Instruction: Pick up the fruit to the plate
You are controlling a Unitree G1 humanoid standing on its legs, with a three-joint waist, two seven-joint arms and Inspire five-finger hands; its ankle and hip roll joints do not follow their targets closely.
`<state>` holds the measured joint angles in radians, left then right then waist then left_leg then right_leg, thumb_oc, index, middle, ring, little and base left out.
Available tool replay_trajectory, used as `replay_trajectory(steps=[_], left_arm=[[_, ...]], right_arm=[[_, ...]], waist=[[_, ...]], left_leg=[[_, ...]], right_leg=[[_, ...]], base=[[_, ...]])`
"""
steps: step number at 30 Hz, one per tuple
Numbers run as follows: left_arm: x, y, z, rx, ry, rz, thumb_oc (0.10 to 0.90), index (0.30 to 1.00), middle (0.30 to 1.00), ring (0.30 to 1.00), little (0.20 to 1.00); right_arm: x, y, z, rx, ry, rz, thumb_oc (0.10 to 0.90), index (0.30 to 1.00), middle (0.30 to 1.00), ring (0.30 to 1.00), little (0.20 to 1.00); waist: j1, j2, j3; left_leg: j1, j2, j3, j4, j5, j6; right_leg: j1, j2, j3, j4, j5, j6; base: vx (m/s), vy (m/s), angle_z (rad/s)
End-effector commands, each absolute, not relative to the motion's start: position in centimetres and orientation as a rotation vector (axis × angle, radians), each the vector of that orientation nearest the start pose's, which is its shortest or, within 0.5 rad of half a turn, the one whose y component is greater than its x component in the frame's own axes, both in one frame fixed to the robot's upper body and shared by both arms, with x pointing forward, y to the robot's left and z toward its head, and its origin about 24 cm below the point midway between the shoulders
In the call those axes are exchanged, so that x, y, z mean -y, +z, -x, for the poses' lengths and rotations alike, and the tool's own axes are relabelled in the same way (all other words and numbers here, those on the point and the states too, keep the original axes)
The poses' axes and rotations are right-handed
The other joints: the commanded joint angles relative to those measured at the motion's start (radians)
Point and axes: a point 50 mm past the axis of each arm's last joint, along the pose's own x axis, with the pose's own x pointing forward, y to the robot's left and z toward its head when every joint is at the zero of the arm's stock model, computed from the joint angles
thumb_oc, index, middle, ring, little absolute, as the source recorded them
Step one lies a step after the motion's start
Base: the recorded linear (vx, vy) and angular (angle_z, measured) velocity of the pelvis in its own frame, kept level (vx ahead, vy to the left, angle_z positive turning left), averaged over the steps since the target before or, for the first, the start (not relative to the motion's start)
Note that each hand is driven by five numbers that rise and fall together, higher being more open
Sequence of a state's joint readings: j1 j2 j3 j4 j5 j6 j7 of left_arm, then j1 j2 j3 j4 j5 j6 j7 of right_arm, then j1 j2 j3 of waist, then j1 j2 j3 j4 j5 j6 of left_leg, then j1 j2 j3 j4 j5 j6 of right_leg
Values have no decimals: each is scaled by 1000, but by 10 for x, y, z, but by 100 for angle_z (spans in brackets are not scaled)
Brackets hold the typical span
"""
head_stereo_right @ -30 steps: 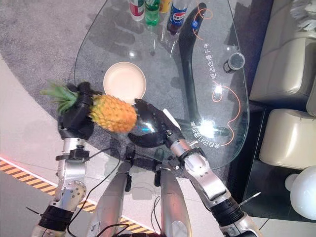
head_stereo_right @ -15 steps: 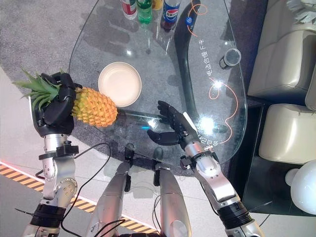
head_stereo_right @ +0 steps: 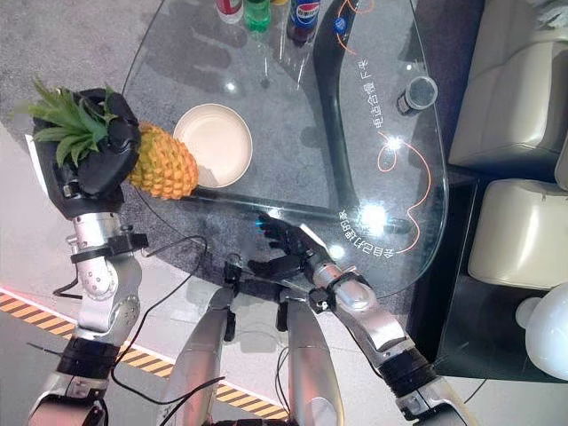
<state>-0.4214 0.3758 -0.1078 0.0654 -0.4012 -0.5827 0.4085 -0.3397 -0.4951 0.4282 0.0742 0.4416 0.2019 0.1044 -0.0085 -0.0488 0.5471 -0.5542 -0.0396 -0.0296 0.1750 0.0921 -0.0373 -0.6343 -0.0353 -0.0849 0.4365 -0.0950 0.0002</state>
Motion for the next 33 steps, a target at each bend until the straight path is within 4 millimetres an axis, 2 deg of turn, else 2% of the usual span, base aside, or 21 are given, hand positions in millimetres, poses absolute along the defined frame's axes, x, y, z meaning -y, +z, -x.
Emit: replay_trajectory(steps=[1,7,12,20,33], left_arm=[[-189,249,-267,1249,178,203,100,300,300,300,200],[-183,257,-276,1273,237,159,100,300,300,300,200],[-179,261,-281,1297,265,130,100,300,300,300,200],[-183,265,-295,1292,445,115,100,300,300,300,200],[-173,283,-296,1418,519,141,100,300,300,300,200]], right_arm=[[109,94,-295,-54,647,122,800,900,900,900,900],[98,81,-294,-152,726,128,800,900,900,900,900],[97,76,-296,-200,756,136,800,900,900,900,900],[98,81,-304,-202,719,134,800,900,900,900,900],[98,85,-311,-214,711,136,800,900,900,900,900]], waist=[[-28,6,-27],[-41,7,-27],[-50,9,-27],[-64,7,-27],[-81,2,-27]], left_leg=[[-50,-34,35,138,-88,-5],[-101,-34,48,163,-97,-8],[-146,-38,54,179,-98,-9],[-228,-40,59,218,-104,-10],[-325,-45,69,268,-118,-8]], right_leg=[[16,29,48,-111,79,48],[-42,36,59,-93,77,42],[-89,39,70,-88,85,39],[-180,42,85,-63,92,41],[-289,52,107,-30,105,47]], base=[[6,69,-9],[1,77,-6],[1,81,-9],[4,79,-5],[10,52,-3]])
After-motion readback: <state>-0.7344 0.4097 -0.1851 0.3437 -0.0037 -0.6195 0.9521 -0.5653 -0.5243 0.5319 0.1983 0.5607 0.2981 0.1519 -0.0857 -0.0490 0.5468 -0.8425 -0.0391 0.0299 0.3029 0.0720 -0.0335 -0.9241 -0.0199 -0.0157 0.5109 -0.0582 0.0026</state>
